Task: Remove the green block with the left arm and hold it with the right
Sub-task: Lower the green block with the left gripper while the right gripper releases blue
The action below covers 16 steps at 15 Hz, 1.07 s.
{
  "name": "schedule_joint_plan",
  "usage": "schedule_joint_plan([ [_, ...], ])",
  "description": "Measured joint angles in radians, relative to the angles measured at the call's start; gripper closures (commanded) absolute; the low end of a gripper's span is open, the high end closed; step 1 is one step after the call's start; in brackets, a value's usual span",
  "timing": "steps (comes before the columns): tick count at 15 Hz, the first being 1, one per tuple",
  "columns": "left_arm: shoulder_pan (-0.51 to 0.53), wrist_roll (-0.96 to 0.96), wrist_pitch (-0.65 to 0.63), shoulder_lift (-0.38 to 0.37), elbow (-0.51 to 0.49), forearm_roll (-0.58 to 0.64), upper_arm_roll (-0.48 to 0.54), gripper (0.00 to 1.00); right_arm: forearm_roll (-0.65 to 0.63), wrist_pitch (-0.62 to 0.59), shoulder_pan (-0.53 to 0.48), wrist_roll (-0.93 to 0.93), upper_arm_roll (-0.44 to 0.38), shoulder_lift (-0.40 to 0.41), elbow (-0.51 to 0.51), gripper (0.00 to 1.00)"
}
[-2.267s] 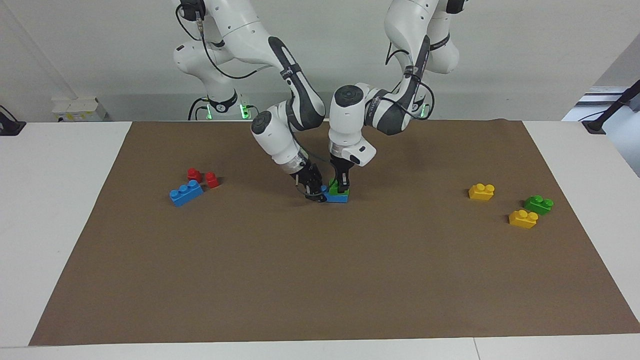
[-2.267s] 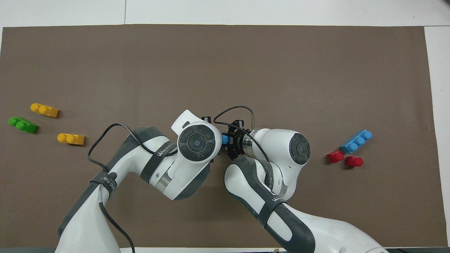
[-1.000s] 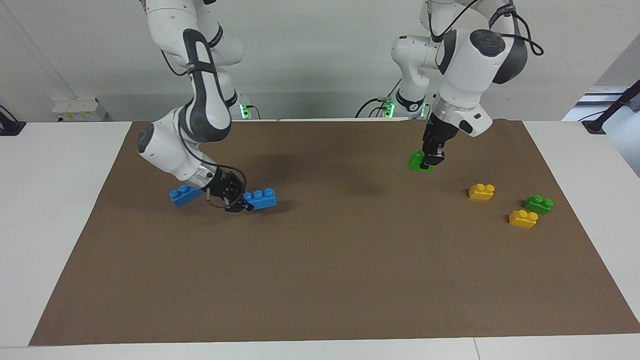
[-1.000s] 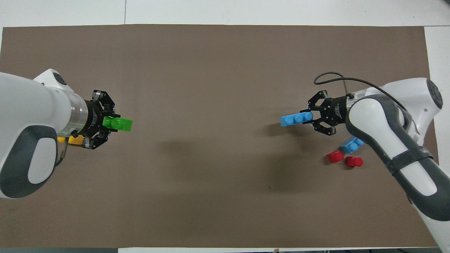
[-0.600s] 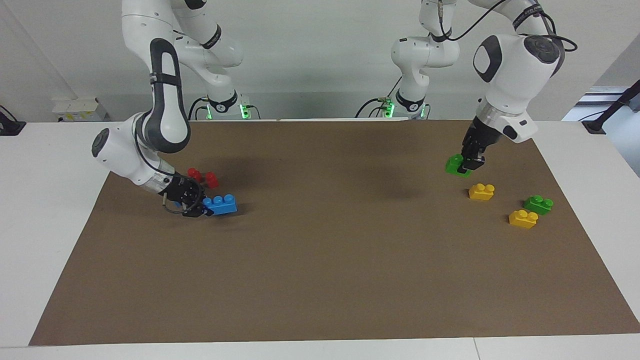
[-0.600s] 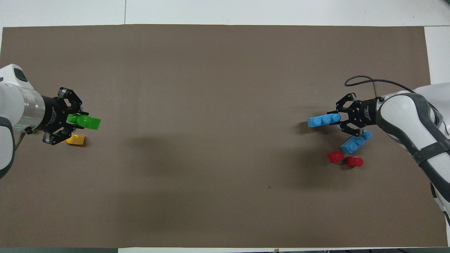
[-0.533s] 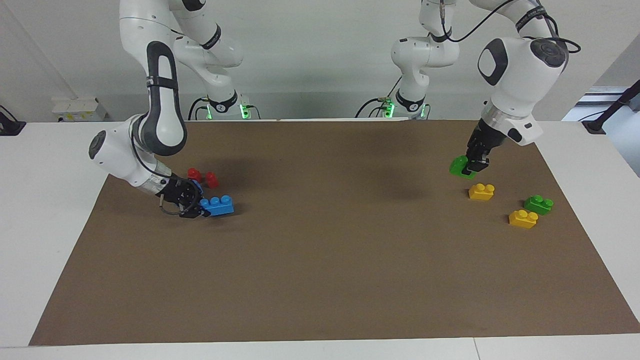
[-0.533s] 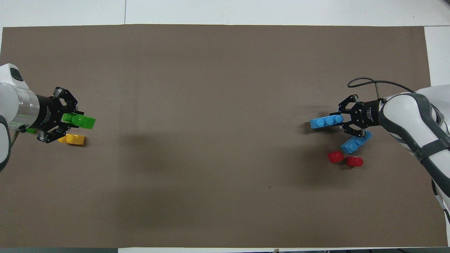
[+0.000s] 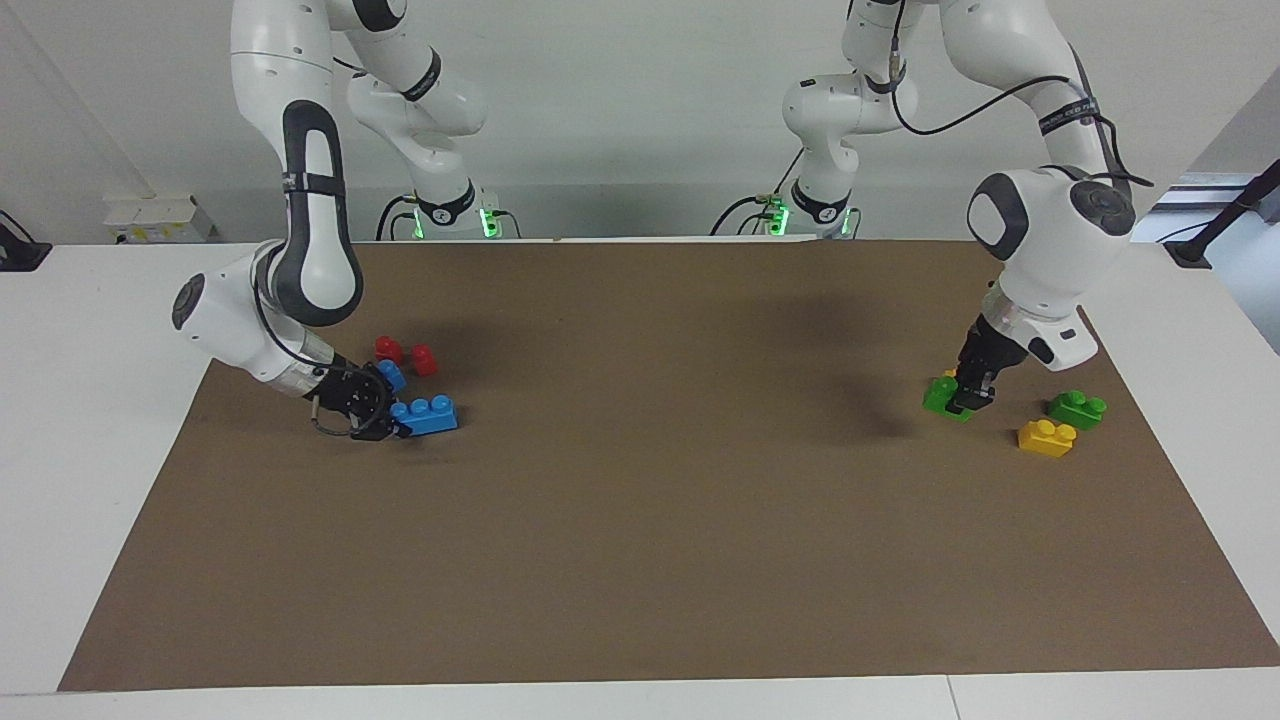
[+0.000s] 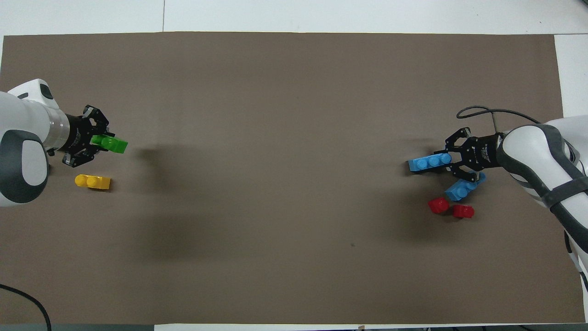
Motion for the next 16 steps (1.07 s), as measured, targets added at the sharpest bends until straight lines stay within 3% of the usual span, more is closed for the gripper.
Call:
schedule_joint_plan([
  [1, 0.009, 0.011, 0.03, 0.022, 0.0, 0.001, 0.0, 1.0, 0.0, 0.001, -0.001, -0.004, 0.0, 0.0, 0.0, 0.32],
  [3, 0.026, 0.038, 0.082, 0.066, 0.001, 0.004, 0.001, 1.0, 0.0, 0.003, -0.001, -0.007, 0.0, 0.0, 0.0, 0.1],
  [5, 0.03, 0.047, 0.129, 0.117, 0.003, 0.031, 0.0, 1.0, 0.0, 0.004, -0.001, -0.008, 0.0, 0.0, 0.001, 0.02],
  [11, 0.031, 0.05, 0.167, 0.171, 0.025, 0.05, 0.0, 1.0, -0.005, -0.028, 0.005, -0.009, 0.006, -0.039, 0.022, 0.0],
  [13, 0.031, 0.061, 0.175, 0.171, 0.028, 0.06, 0.0, 0.01, -0.083, -0.112, 0.006, -0.016, 0.01, -0.081, 0.06, 0.0],
  [16, 0.031, 0.093, 0.185, 0.171, 0.03, 0.066, 0.0, 0.0, -0.239, -0.272, 0.021, -0.059, 0.016, -0.149, 0.154, 0.0],
])
